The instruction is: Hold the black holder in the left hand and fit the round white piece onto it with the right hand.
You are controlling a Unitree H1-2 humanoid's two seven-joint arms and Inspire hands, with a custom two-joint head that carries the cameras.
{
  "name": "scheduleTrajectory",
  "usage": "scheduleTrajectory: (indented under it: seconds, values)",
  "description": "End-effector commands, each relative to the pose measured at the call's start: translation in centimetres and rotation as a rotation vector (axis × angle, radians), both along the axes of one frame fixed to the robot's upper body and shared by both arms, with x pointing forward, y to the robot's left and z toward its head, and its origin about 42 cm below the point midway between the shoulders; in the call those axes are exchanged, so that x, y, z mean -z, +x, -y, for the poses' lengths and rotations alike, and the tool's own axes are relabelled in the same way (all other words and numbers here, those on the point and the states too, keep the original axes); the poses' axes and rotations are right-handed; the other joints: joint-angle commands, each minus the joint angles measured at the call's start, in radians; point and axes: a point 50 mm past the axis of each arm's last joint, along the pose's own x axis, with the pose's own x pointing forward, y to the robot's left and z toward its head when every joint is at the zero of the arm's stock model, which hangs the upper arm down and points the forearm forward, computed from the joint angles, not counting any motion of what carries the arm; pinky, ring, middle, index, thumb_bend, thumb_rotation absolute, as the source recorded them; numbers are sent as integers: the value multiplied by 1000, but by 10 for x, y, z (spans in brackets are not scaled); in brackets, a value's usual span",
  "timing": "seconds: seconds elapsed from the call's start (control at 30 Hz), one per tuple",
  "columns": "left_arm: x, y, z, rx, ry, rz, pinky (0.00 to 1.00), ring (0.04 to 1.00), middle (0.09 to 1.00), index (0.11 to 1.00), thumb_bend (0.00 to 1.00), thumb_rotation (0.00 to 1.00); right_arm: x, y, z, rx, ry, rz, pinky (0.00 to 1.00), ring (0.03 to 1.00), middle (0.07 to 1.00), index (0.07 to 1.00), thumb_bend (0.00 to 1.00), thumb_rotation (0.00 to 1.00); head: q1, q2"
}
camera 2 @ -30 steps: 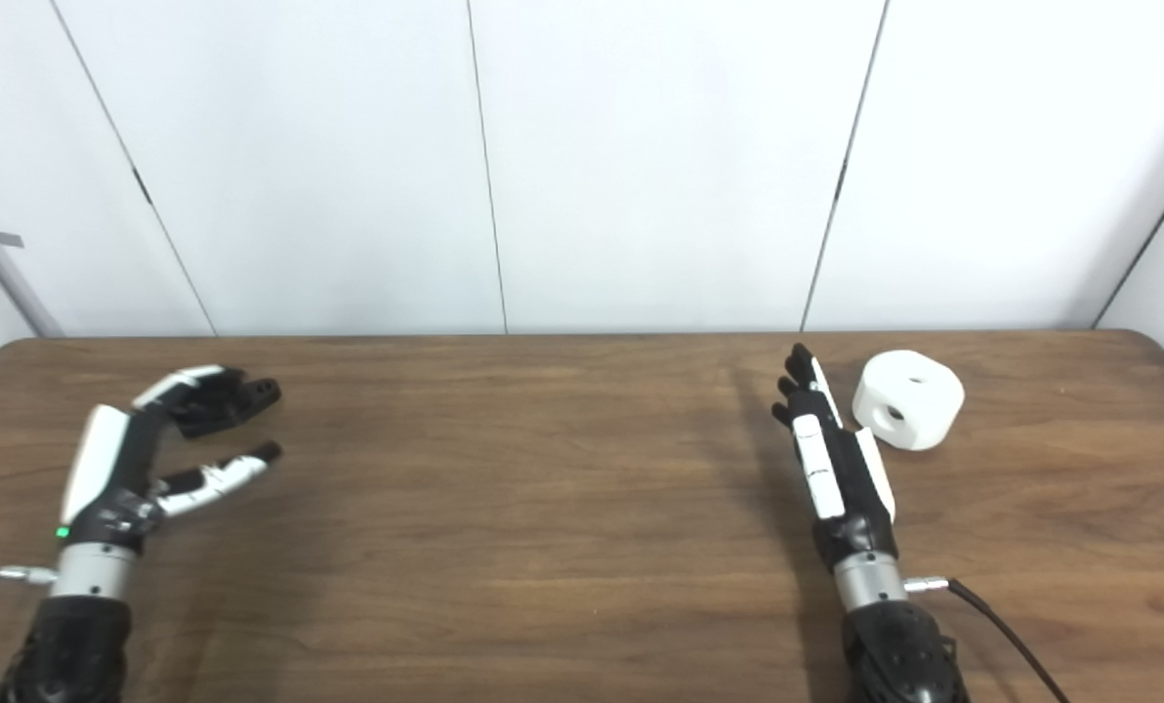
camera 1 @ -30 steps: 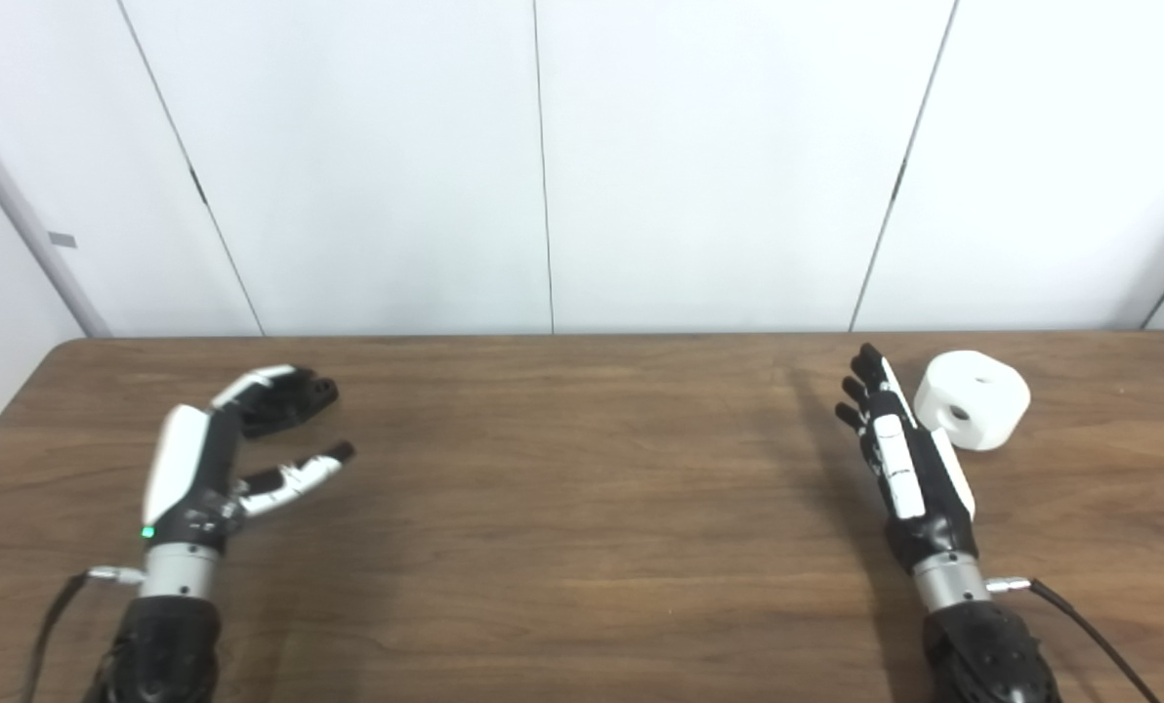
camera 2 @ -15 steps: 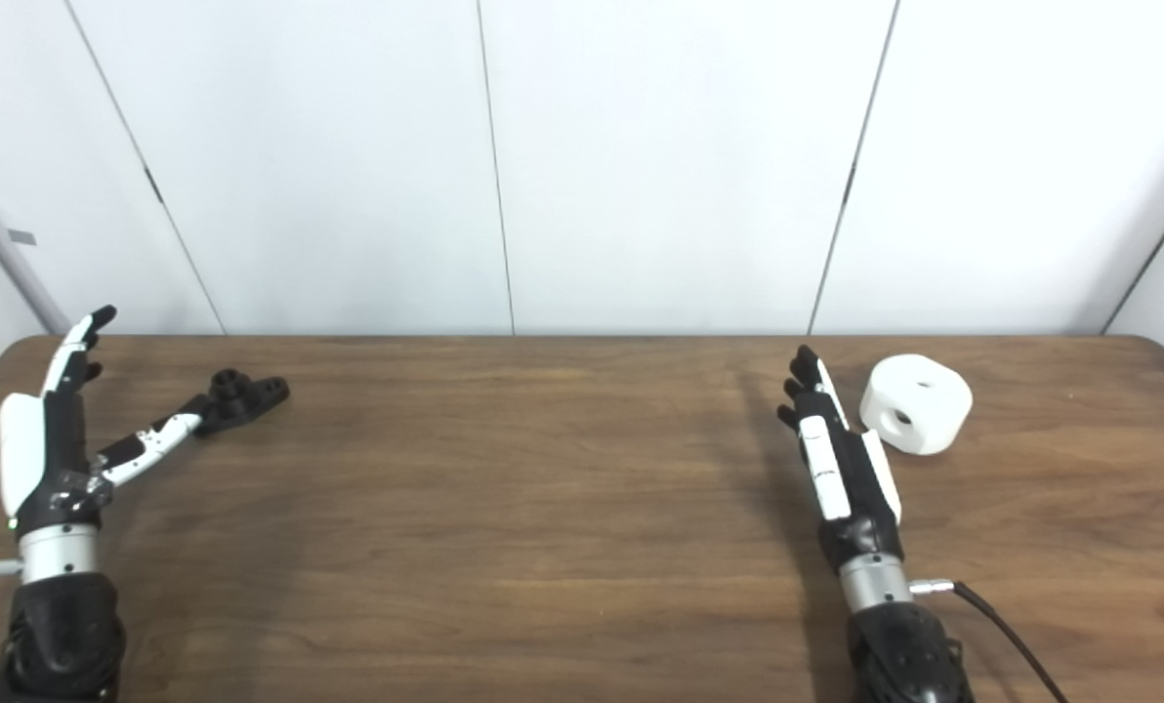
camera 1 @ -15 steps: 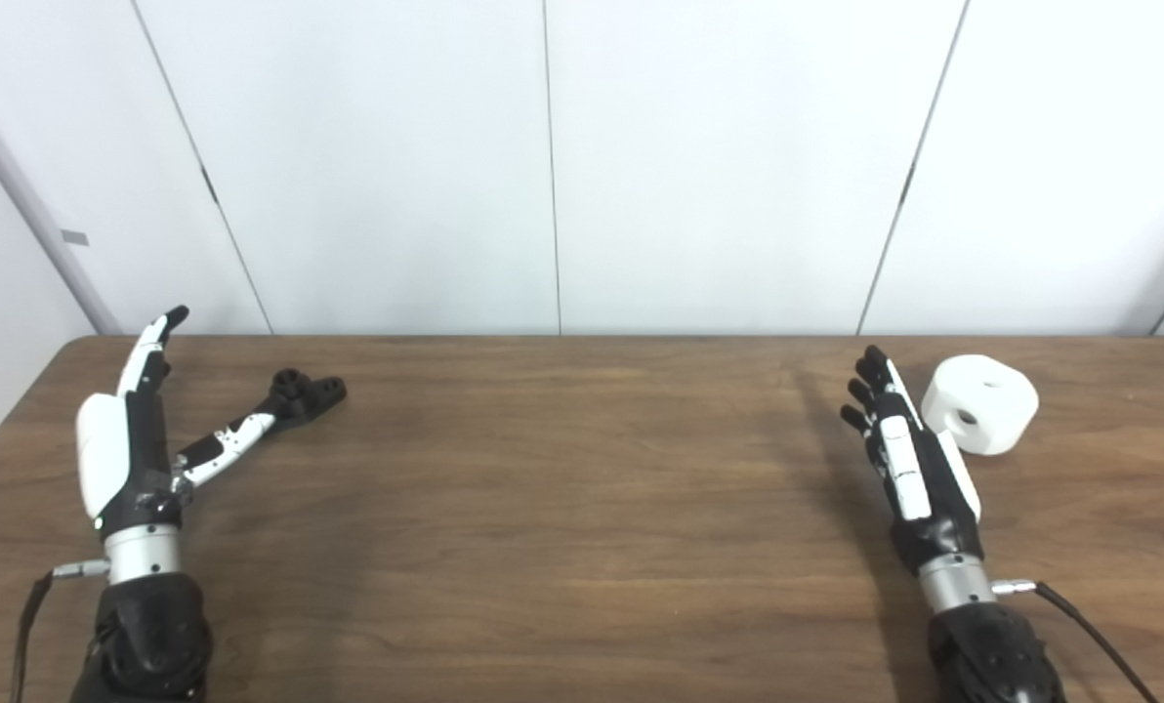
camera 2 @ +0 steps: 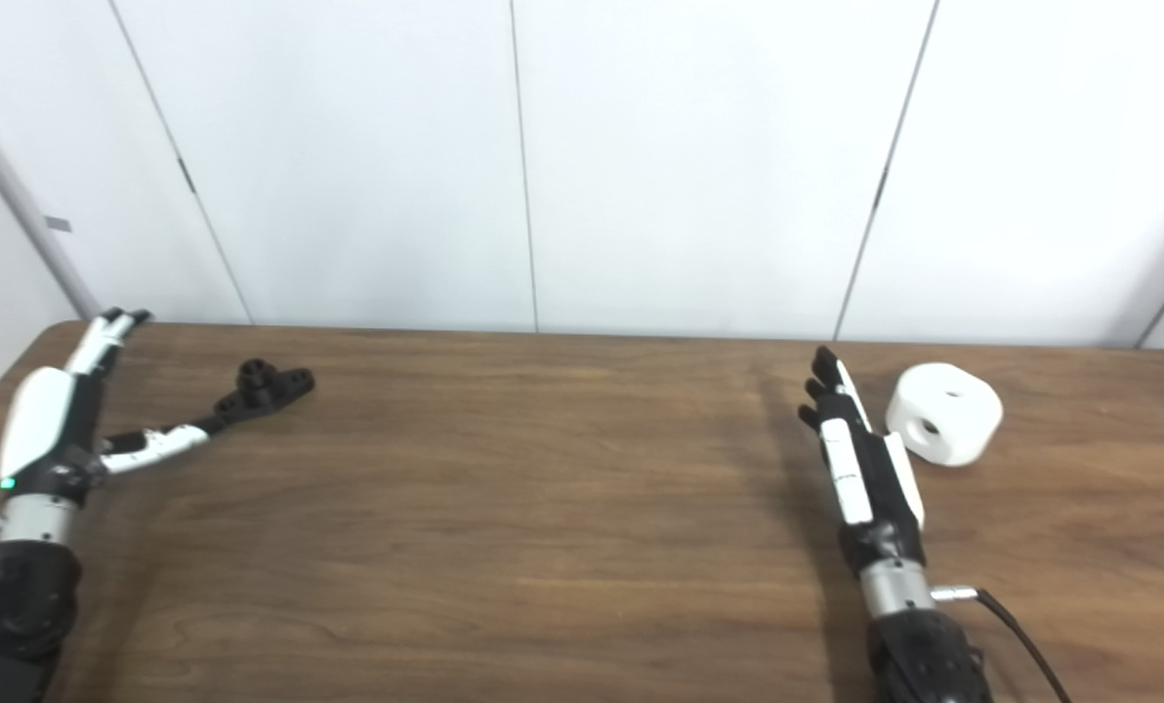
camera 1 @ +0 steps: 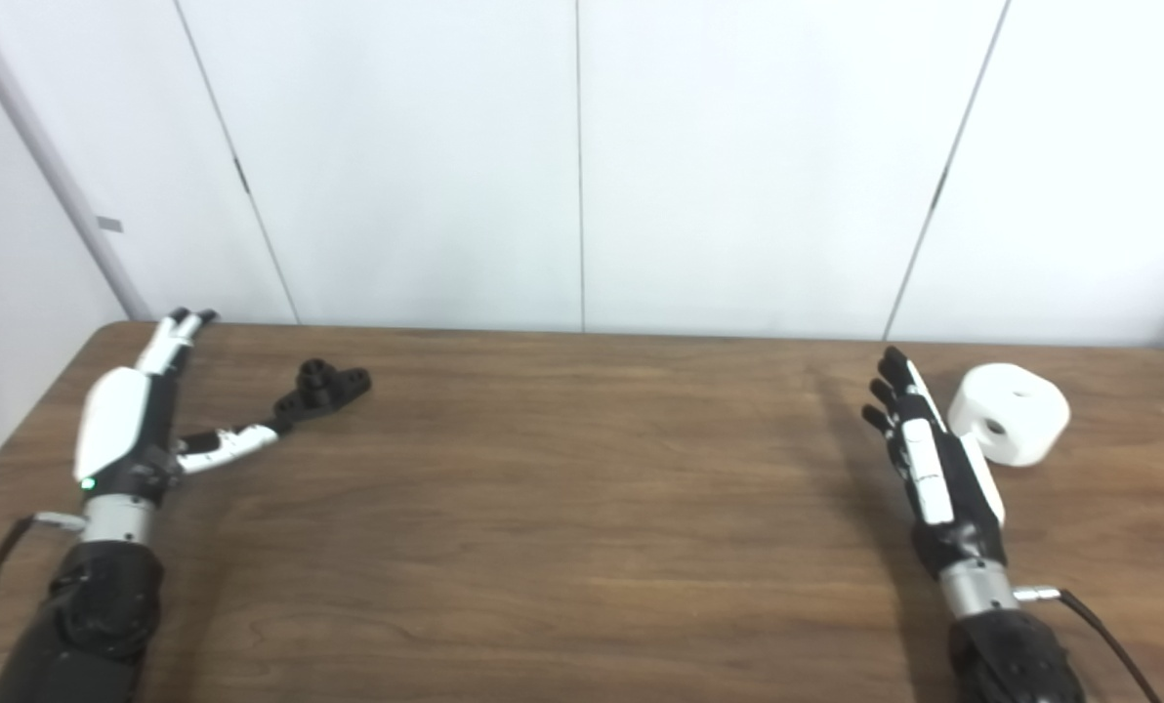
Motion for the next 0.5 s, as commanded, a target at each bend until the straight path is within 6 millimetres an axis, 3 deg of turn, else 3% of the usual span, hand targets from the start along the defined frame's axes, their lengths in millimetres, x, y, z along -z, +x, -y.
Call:
scheduleTrajectory:
  seconds: [0.0, 0.23, 0.47]
  values:
    - [-34, 15, -11, -2, 61, 80, 979, 997, 980, 925, 1000, 434, 33, -18, 4, 12, 22, -82, 922, 965, 980, 974, 315, 1000, -2, -1]
    - [-35, 22, -22, -6, 107, -8, 1000, 1000, 980, 899, 1000, 494, 33, -18, 6, 11, 17, -74, 915, 963, 979, 974, 337, 1000, 10, 0]
    - [-35, 28, -26, 6, 115, -56, 1000, 1000, 970, 851, 1000, 482, 32, -18, 11, 14, 28, -67, 928, 968, 979, 969, 322, 1000, 42, -1]
